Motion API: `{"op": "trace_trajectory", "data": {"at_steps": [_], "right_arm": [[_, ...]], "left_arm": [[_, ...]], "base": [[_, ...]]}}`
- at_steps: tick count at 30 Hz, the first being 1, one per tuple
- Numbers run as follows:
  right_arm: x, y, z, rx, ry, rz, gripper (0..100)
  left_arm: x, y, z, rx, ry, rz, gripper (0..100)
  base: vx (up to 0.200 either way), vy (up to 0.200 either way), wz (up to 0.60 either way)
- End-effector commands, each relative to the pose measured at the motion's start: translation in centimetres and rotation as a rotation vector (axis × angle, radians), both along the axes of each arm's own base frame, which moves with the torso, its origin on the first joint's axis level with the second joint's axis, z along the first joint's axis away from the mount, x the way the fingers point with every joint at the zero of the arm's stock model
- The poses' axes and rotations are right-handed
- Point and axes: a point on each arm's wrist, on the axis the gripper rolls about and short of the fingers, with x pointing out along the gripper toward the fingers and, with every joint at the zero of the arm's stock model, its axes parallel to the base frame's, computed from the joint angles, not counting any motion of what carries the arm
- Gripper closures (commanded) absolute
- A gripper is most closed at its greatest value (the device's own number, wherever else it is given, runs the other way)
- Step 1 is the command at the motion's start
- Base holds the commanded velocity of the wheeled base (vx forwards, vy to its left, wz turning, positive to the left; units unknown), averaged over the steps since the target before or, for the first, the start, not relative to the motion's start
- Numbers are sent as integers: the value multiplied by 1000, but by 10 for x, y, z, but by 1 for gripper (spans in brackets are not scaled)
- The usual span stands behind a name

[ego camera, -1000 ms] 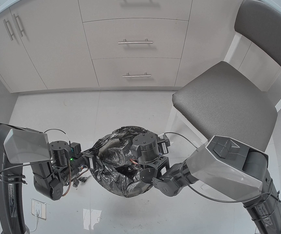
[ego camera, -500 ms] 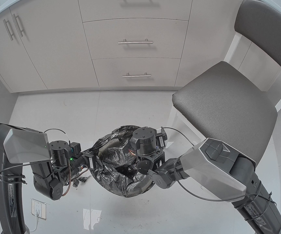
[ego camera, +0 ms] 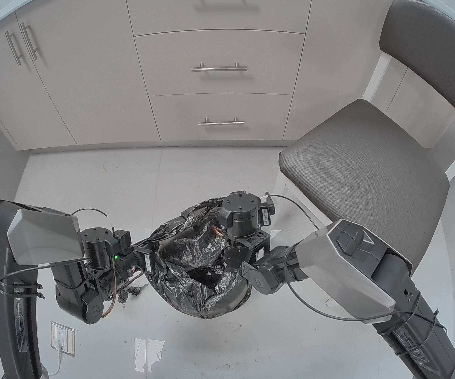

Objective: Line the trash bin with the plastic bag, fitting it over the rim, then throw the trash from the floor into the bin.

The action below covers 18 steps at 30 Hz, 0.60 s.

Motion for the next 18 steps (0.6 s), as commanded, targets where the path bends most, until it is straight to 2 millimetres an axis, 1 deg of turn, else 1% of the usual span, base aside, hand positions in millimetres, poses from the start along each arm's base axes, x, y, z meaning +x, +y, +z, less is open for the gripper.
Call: {"op": "trace_trajectory", "data": {"at_steps": [1, 6, 16, 17, 18], "right_arm": [[1, 0, -3, -3, 3, -2, 0], [-1, 2, -4, -1, 4, 4, 0], [-4, 5, -5, -1, 1, 12, 0], [-4, 5, -5, -1, 0, 10, 0], [-4, 4, -5, -1, 1, 10, 0]], "left_arm": [[1, -1, -4, 2, 5, 1, 100], [2, -2, -2, 19, -4, 42, 100], [1, -5, -1, 25, -1, 51, 100], [2, -4, -1, 29, 0, 61, 0], [2, -4, -1, 30, 3, 62, 0]], "base": [[0, 0, 0], [0, 0, 0], [0, 0, 0], [0, 0, 0], [0, 0, 0]]}}
